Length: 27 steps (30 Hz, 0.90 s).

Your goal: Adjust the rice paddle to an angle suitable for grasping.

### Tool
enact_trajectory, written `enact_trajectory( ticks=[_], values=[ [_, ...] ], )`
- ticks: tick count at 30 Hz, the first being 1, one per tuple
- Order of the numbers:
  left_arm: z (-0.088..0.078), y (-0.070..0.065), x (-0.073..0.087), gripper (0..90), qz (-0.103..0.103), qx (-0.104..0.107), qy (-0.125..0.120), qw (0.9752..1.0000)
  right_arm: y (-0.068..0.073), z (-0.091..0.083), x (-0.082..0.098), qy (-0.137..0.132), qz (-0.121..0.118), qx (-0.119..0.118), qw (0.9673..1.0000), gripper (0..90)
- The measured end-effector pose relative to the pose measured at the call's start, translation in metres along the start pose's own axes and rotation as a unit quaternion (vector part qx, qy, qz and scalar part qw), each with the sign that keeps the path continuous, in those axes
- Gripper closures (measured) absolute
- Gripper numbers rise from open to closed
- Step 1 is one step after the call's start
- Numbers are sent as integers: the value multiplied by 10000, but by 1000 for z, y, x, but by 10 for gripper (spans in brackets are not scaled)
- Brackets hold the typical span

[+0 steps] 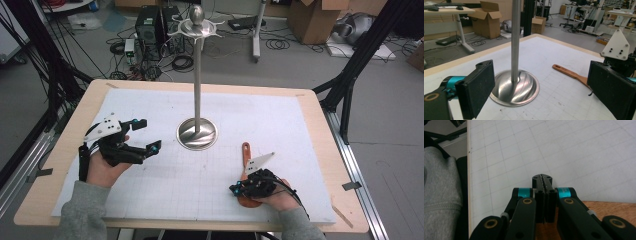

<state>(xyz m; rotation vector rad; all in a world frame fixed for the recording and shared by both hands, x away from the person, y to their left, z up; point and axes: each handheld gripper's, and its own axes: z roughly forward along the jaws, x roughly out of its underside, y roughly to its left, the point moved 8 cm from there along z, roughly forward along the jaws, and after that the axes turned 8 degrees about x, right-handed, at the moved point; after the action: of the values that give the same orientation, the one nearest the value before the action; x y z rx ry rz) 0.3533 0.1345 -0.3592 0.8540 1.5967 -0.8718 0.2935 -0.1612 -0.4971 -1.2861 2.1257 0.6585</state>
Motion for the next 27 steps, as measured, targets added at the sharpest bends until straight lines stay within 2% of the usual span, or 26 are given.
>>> enact_trajectory(
  ticks=[3,6,10,12,15,18,23,27],
  values=[
    [0,0,0,83,-6,9,-15,10000,1,-1,0,-28,-45,20,10000,894],
    [-1,0,0,83,-6,15,-4,10000,-3,-10,-7,-361,-9,71,9993,895],
    [-3,0,0,83,-5,-18,-12,10000,-23,-32,-9,-668,204,668,9953,894],
    [-4,-1,2,83,-16,-31,10,10000,-33,-42,-5,-811,394,852,9923,895],
    [-5,-1,4,83,-23,-62,44,10000,-48,-50,4,-850,604,1085,9886,895],
    [-6,-1,5,83,-25,-71,55,10000,-58,-48,11,-815,763,1199,9865,895],
    [-11,0,6,83,-27,-118,61,9999,-66,-43,18,-703,875,1244,9859,895],
    [-13,0,7,83,-28,-135,61,9999,-70,-40,19,-711,880,1299,9851,894]
  ],
)
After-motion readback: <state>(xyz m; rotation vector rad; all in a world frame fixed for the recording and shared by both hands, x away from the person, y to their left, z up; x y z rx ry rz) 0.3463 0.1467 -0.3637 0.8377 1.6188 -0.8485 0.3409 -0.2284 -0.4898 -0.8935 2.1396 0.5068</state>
